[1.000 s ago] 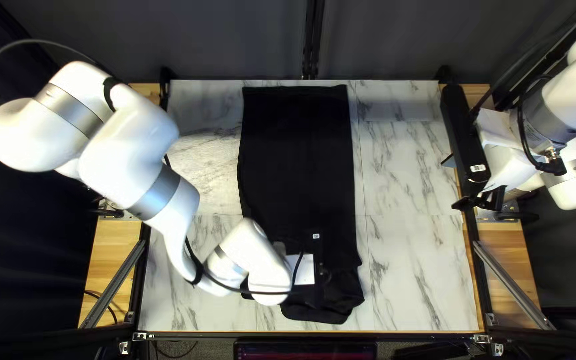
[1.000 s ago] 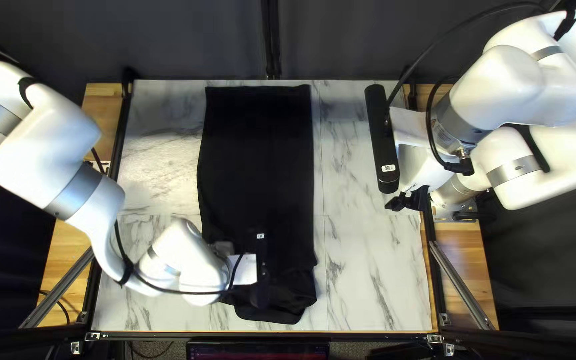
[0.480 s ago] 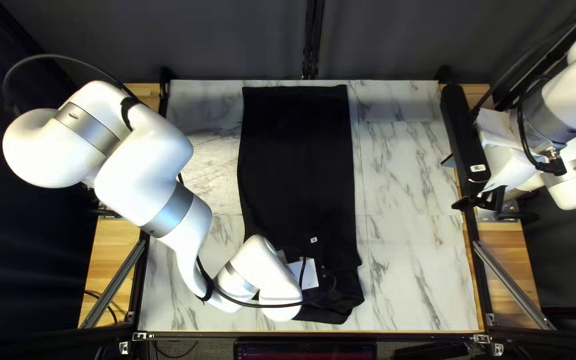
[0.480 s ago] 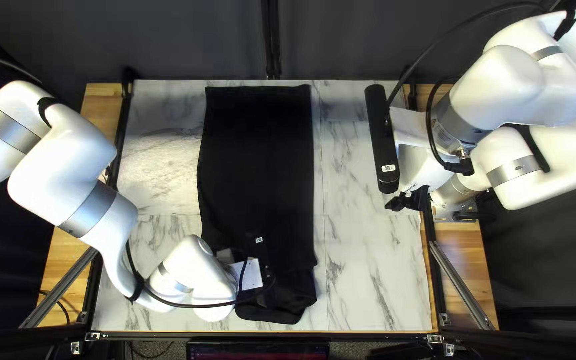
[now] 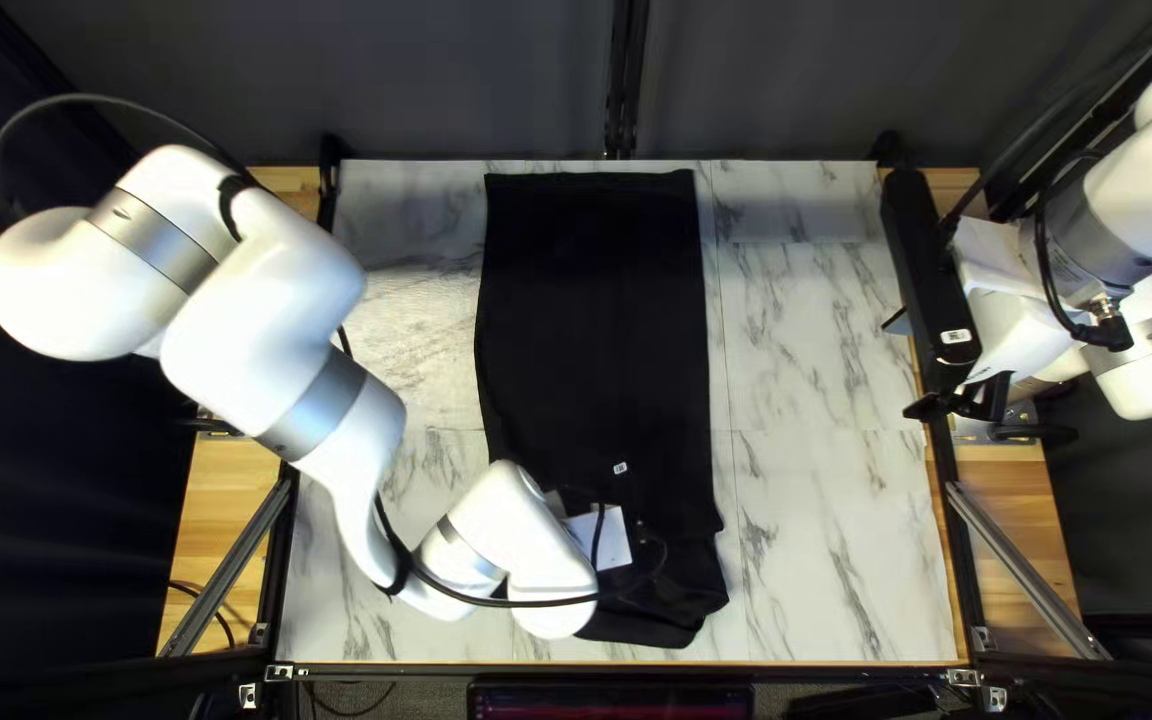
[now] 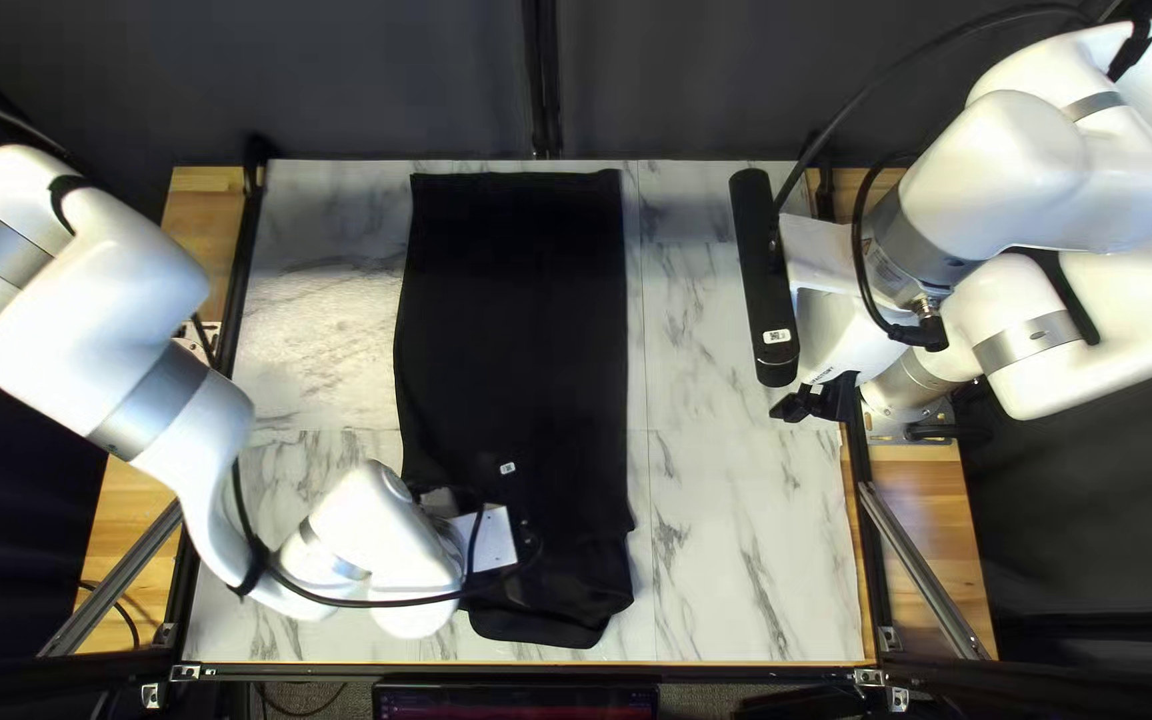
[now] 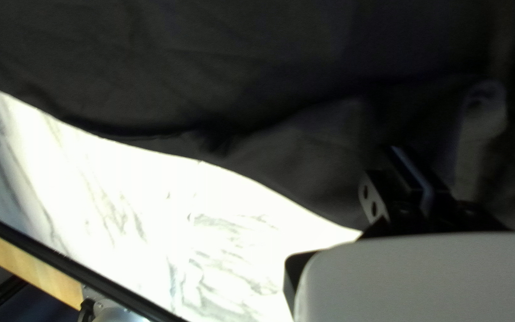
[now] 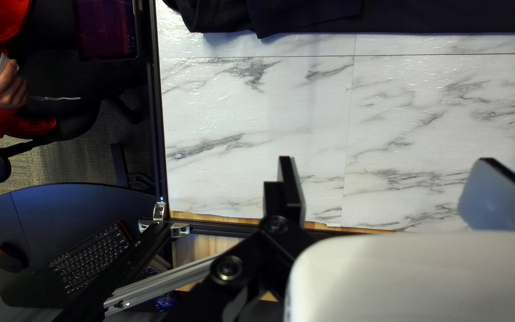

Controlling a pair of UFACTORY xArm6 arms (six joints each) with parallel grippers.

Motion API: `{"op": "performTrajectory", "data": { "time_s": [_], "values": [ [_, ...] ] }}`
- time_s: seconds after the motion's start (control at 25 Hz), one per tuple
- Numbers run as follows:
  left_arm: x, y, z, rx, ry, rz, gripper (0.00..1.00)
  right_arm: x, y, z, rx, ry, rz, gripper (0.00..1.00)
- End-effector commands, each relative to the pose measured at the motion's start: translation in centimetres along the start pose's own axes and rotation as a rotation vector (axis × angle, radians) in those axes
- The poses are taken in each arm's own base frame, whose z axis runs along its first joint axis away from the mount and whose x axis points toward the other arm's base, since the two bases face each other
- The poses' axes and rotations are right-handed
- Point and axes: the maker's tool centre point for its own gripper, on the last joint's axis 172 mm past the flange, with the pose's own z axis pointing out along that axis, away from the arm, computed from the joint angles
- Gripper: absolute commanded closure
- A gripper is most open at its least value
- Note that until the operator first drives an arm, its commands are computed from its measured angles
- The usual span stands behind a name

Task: Fold t-shirt

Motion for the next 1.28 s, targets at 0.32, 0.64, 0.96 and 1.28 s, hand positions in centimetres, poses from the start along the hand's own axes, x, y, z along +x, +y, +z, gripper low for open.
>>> {"op": "performTrajectory", "data": {
  "time_s": [0.32,0.64,0.96,1.28],
  "values": [
    [-8.4,-1.9,0.7,0.054,-0.033,-0.102,1.00,0.0,0.0,0.0,0.000,0.000,0.000,0.00],
    [-10.2,-0.2,-1.7,0.102,-0.066,-0.154,0.00,0.0,0.0,0.0,0.000,0.000,0.000,0.00],
    [-4.5,1.6,-2.5,0.118,-0.038,-0.094,0.00,0.0,0.0,0.0,0.000,0.000,0.000,0.00],
    [-0.5,0.6,3.8,0.080,-0.068,-0.063,0.00,0.0,0.0,0.0,0.000,0.000,0.000,0.00]
  ]
}}
